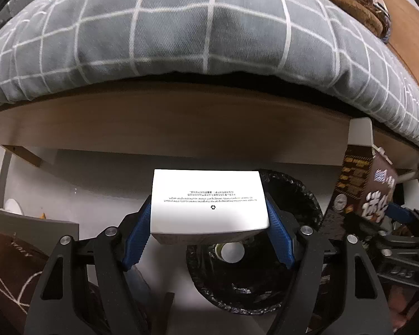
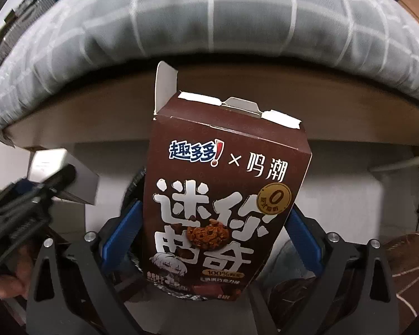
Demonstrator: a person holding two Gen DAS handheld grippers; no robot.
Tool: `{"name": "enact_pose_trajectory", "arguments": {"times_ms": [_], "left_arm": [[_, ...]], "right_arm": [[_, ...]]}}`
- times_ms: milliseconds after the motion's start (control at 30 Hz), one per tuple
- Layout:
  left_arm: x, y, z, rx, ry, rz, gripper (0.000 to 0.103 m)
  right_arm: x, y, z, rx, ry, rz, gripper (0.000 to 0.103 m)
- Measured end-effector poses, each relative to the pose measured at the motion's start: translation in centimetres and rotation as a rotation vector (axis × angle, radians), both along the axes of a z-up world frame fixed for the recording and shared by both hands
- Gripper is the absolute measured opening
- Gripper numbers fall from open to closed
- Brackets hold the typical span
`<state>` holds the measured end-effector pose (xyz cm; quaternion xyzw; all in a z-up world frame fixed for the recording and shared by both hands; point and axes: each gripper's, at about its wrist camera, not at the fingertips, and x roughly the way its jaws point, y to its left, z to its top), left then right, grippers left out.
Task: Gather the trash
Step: 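Carry the white box and brown snack box with both tools toward the bin, then open the right tool to drop the snack box while the left tool drops the white box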
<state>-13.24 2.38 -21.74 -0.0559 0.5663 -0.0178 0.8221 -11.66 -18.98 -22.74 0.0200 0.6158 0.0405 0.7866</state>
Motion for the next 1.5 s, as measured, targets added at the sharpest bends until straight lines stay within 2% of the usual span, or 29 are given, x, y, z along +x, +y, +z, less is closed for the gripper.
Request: {"name": "enact_pose_trajectory", "arguments": {"times_ms": [300,800,1233,1500], "left_arm": [[0.5,-0.4,-1.4,0.009,0.042,-0.013,0.072],[0.4,-0.4,-1.8,0.015,0.070,-0.008,0.072],[0.3,-5.3,-0.9,0.003,0.060,-0.082,0.072],[0.0,-8.5,-0.8,0.000,0.071,-0.120,0.072]], "right_arm": [[1.0,1.0,-1.9,-0.003,0.038,0.036,0.096],[0.4,0.2,0.3,-0.029,-0.017,-0.005,0.096],[-0.5,-5.3,4.2,-0.121,-0.121,-0.065,0.096],[-1.2,-8.1,5.5,-0.093,-0.143,-0.108,0.096]]}}
